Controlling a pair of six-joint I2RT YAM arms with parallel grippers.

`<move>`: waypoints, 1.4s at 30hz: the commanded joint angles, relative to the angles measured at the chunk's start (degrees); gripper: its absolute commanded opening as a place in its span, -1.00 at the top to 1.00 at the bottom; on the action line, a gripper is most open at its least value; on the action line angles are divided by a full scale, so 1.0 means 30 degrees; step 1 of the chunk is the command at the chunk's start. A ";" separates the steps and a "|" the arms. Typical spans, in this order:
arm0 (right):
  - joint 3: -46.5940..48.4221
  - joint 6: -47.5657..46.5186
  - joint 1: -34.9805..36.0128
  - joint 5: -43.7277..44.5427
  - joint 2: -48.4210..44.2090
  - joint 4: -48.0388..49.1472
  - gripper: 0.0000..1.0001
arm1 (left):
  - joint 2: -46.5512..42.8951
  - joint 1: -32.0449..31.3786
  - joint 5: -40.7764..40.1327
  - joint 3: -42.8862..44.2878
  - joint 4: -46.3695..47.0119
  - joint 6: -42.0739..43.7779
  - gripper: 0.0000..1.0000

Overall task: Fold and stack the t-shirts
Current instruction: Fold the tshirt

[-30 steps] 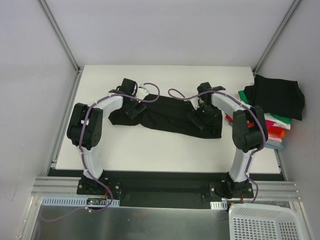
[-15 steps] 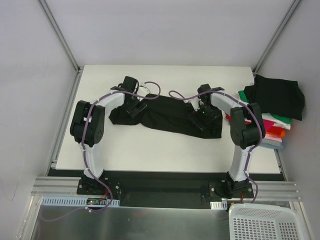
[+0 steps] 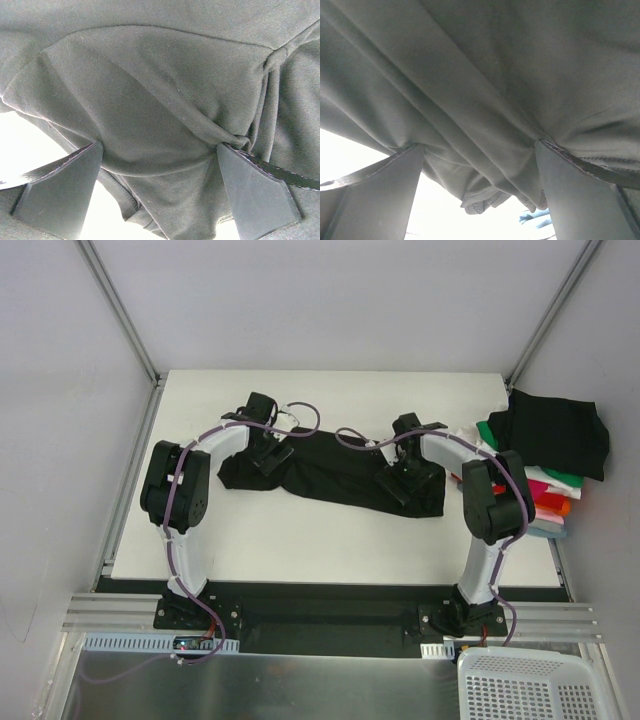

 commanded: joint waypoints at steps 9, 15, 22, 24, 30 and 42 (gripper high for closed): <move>-0.2309 -0.0079 0.1743 0.2201 -0.1588 0.1115 -0.92 | 0.0480 0.0192 -0.0297 0.0245 -0.1471 -0.0805 -0.98; -0.2280 -0.0080 0.2240 0.2083 -0.2057 0.0589 -0.92 | 0.0684 0.0221 -0.0414 0.0800 -0.1588 -0.0659 -0.99; -0.2660 0.0067 0.3206 0.1790 -0.2496 0.0295 -0.92 | 0.1796 0.0514 -0.0561 0.2352 -0.1794 -0.0746 -0.99; -0.2778 0.0067 0.3412 0.1673 -0.2730 0.0236 -0.92 | 0.2090 0.0660 -0.0736 0.2967 -0.1794 -0.0775 -0.99; -0.3422 0.0126 0.4758 0.1790 -0.3199 0.0061 -0.92 | 0.3057 0.1070 -0.1293 0.4579 -0.1794 -0.0805 -0.99; -0.3453 0.0652 0.7482 0.1790 -0.3493 -0.0613 -0.92 | 0.4698 0.1217 -0.1354 0.7363 -0.1910 -0.1126 -0.99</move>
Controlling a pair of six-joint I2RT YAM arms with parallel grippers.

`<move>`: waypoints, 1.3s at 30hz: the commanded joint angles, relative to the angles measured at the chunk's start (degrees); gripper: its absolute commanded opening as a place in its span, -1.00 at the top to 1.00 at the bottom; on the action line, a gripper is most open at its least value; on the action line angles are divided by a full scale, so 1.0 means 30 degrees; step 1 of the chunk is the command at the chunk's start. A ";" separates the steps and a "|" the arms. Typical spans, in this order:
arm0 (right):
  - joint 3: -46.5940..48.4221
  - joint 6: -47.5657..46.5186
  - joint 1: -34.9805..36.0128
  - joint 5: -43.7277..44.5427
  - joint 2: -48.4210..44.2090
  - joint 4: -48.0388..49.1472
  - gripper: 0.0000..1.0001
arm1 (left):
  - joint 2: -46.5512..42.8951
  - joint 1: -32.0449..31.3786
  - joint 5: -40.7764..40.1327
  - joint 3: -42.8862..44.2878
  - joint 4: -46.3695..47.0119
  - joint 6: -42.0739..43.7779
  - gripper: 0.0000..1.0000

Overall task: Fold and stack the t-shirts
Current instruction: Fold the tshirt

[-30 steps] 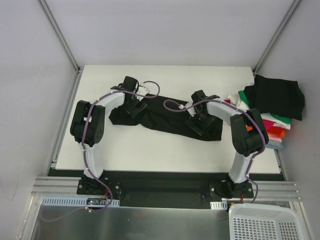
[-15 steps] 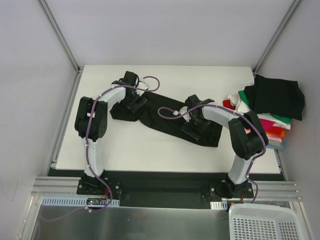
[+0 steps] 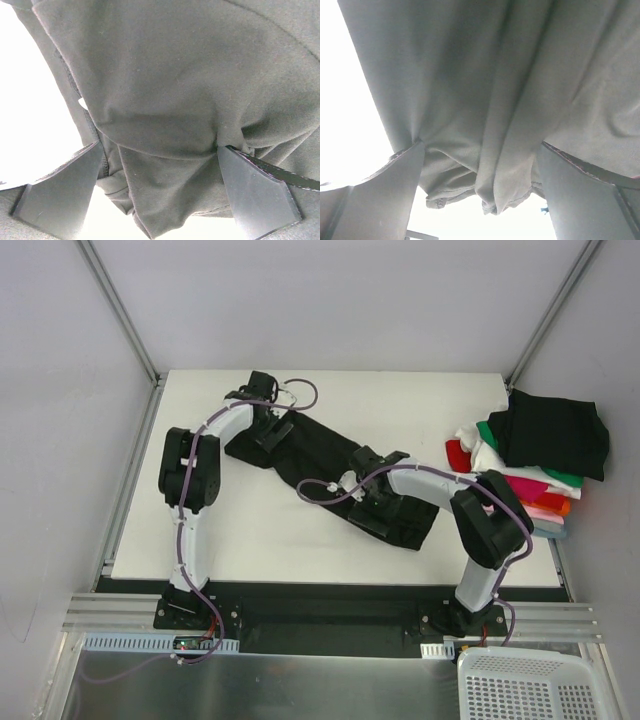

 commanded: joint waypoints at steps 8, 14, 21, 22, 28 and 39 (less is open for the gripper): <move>0.0908 0.0676 0.2421 -0.0126 -0.0110 -0.1643 -0.92 | 0.1255 0.0182 -0.0178 0.1948 -0.0535 -0.0647 -0.99; 0.1611 0.0851 0.3768 -0.0302 0.0447 -0.1965 -0.92 | 0.1988 0.0066 -0.0617 0.3324 -0.0565 -0.0267 -0.98; 0.2285 0.1173 0.5438 -0.0389 0.1062 -0.1995 -0.92 | 0.3159 -0.0168 -0.0706 0.4935 -0.0565 0.0114 -0.99; 0.2373 0.1203 0.5585 -0.0389 0.1149 -0.2024 -0.92 | 0.3277 -0.0227 -0.0706 0.5198 -0.0536 0.0259 -0.99; 0.2957 0.1320 0.6494 -0.0418 0.1618 -0.1965 -0.92 | 0.4009 -0.0696 -0.1174 0.6223 -0.0535 0.0816 -0.99; 0.4950 0.1350 0.8134 -0.0654 0.2819 -0.2023 -0.92 | 0.5357 -0.1721 -0.1936 0.8216 -0.0389 0.1431 -0.98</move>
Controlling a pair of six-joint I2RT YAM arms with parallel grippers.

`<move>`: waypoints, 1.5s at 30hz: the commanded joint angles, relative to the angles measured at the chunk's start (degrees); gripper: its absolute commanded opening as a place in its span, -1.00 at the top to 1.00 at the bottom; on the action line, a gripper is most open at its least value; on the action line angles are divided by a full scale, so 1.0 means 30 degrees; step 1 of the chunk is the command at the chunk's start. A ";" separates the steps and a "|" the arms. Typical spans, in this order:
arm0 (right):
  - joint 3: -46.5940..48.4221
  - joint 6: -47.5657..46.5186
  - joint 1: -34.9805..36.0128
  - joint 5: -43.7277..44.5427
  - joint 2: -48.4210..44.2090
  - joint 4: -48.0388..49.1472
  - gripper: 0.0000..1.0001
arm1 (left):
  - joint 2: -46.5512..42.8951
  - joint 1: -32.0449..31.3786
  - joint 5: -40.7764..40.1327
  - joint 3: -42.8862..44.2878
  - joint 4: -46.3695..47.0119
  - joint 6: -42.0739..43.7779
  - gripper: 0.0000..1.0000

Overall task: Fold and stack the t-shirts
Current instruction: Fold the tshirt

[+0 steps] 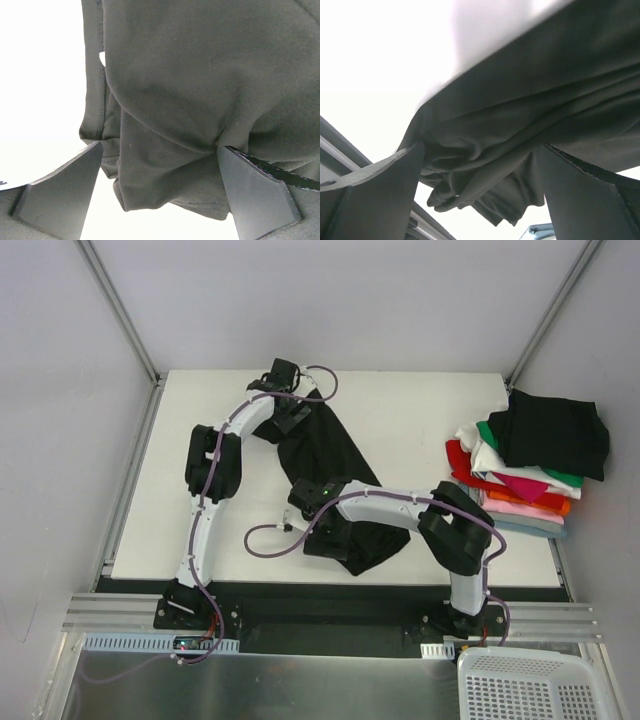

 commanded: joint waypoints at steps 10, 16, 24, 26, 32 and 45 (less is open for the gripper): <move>0.2371 0.0250 0.1817 0.0041 0.1126 -0.0640 -0.92 | 0.1962 -0.0484 -0.1241 0.3063 0.0634 0.1803 -0.98; 0.3454 0.0075 0.2169 -0.0193 0.1712 -0.0904 -0.92 | 0.2372 -0.0659 -0.1710 0.3298 0.1981 0.3121 -0.98; 0.4657 -0.0307 0.2316 -0.0311 0.2473 -0.1022 -0.92 | 0.3484 -0.1273 -0.1272 0.4645 0.3358 0.4440 -0.99; 0.4628 -0.0307 0.2345 -0.0223 0.2474 -0.0876 -0.92 | 0.3864 -0.1450 -0.1241 0.4937 0.3768 0.4761 -0.99; 0.4774 -0.0424 0.2491 -0.0340 0.2679 -0.0729 -0.92 | 0.4598 -0.1977 -0.1095 0.5115 0.4824 0.5786 -0.99; 0.5419 -0.0658 0.2755 -0.0693 0.3353 -0.0436 -0.92 | 0.4804 -0.2300 -0.1212 0.4705 0.5907 0.6609 -0.99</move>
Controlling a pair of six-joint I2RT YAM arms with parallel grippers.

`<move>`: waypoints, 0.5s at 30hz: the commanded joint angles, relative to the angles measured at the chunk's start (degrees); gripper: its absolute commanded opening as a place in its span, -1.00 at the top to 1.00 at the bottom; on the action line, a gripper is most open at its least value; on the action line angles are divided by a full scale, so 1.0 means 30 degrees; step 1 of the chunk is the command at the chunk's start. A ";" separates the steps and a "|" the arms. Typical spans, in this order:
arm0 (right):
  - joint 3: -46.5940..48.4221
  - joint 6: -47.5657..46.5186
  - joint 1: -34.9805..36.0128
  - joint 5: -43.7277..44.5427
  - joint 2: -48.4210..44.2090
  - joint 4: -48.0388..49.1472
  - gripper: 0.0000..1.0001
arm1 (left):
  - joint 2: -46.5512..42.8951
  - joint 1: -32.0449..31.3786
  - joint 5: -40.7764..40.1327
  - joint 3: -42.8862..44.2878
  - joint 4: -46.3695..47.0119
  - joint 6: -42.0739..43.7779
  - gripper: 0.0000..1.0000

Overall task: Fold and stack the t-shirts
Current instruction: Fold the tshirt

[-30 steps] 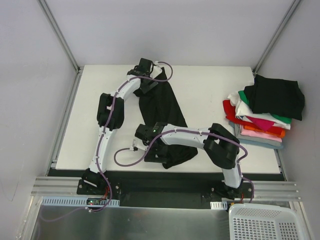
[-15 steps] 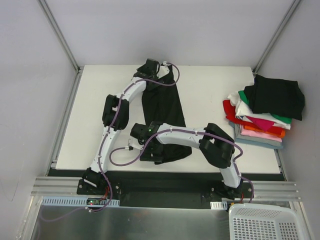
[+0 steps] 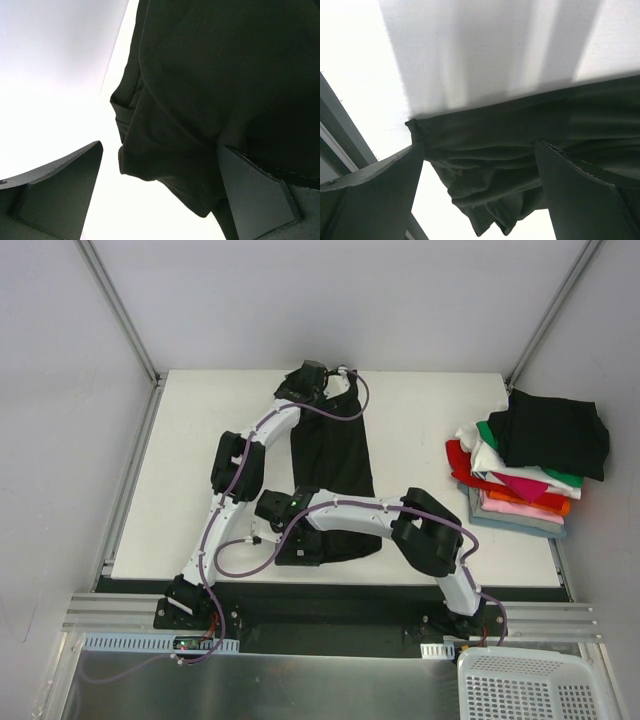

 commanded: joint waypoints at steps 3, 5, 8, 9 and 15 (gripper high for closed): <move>0.0741 -0.0345 0.0234 -0.0379 0.0155 -0.0049 -0.92 | 0.0403 -0.0187 0.0223 -0.0257 0.0233 0.0445 -0.99; 0.0799 -0.0375 0.0264 -0.0408 0.0184 0.0009 -0.92 | 0.0315 -0.0187 0.0195 -0.0520 0.0584 0.0591 -0.98; 0.0974 -0.0463 0.0322 -0.0437 0.0330 -0.0020 -0.92 | 0.0402 -0.0187 0.0194 -0.0522 0.0995 0.0913 -0.98; 0.1034 -0.0492 0.0323 -0.0437 0.0359 0.0009 -0.93 | 0.0432 -0.0187 0.0194 -0.0522 0.1083 0.0972 -0.98; 0.1531 -0.0697 0.0410 -0.0466 0.0506 -0.0049 -0.92 | 0.0491 -0.0187 0.0398 -0.0522 0.1816 0.1207 -0.99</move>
